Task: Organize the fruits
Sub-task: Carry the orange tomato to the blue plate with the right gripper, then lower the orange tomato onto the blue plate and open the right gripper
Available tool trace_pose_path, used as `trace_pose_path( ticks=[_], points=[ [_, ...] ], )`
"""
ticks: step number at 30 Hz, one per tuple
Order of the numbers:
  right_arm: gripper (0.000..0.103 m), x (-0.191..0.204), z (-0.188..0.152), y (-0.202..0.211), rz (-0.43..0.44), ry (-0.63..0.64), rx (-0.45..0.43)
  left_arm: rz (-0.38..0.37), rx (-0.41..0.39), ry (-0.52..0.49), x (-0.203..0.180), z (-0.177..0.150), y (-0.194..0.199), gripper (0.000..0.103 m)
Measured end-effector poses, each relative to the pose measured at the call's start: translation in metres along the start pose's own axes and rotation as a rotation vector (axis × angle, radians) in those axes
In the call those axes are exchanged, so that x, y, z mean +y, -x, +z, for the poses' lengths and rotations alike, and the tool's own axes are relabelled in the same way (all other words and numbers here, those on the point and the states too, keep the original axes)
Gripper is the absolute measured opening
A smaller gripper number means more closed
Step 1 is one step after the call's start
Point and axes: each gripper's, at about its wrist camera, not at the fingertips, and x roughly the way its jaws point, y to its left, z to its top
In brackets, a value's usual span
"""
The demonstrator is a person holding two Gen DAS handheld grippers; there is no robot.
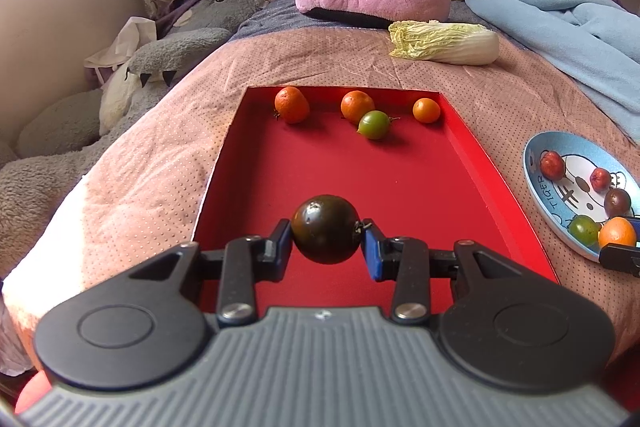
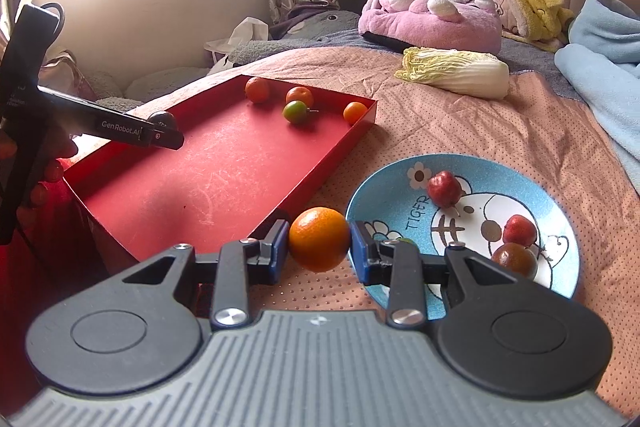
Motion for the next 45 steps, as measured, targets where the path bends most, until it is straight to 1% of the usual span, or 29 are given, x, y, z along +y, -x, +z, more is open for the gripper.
trace_pose_path(
  ticks=[2, 6, 10, 13, 15, 20, 24, 29, 35, 45],
  points=[
    [0.039, -0.007, 0.0, 0.003, -0.013, -0.01, -0.008, -0.003, -0.005, -0.007, -0.003, 0.002, 0.001, 0.04],
    [0.039, -0.032, -0.004, 0.011, -0.069, -0.045, -0.027, -0.016, -0.015, -0.018, -0.009, 0.007, 0.003, 0.04],
    [0.039, -0.066, -0.014, 0.013, -0.15, -0.09, -0.027, -0.037, -0.026, -0.037, -0.021, 0.013, 0.006, 0.04],
    [0.039, -0.085, -0.024, 0.011, -0.178, -0.138, -0.024, -0.061, -0.029, -0.061, -0.036, 0.018, 0.006, 0.04],
    [0.039, -0.092, -0.029, 0.009, -0.181, -0.157, -0.027, -0.08, -0.027, -0.078, -0.049, 0.023, 0.003, 0.04],
    [0.039, -0.094, -0.031, 0.002, -0.175, -0.145, -0.033, -0.142, -0.02, -0.121, -0.089, 0.034, -0.008, 0.04],
    [0.039, -0.093, -0.032, 0.0, -0.166, -0.139, -0.034, -0.216, -0.007, -0.15, -0.129, 0.04, -0.021, 0.04],
    [0.039, -0.096, -0.035, 0.001, -0.162, -0.156, -0.04, -0.261, 0.012, -0.21, -0.17, 0.037, -0.037, 0.04],
    [0.039, -0.096, -0.036, 0.002, -0.16, -0.151, -0.046, -0.278, 0.035, -0.235, -0.189, 0.031, -0.05, 0.04],
    [0.039, -0.092, -0.036, 0.002, -0.164, -0.13, -0.045, -0.259, 0.068, -0.223, -0.192, 0.026, -0.073, 0.04]
  ],
)
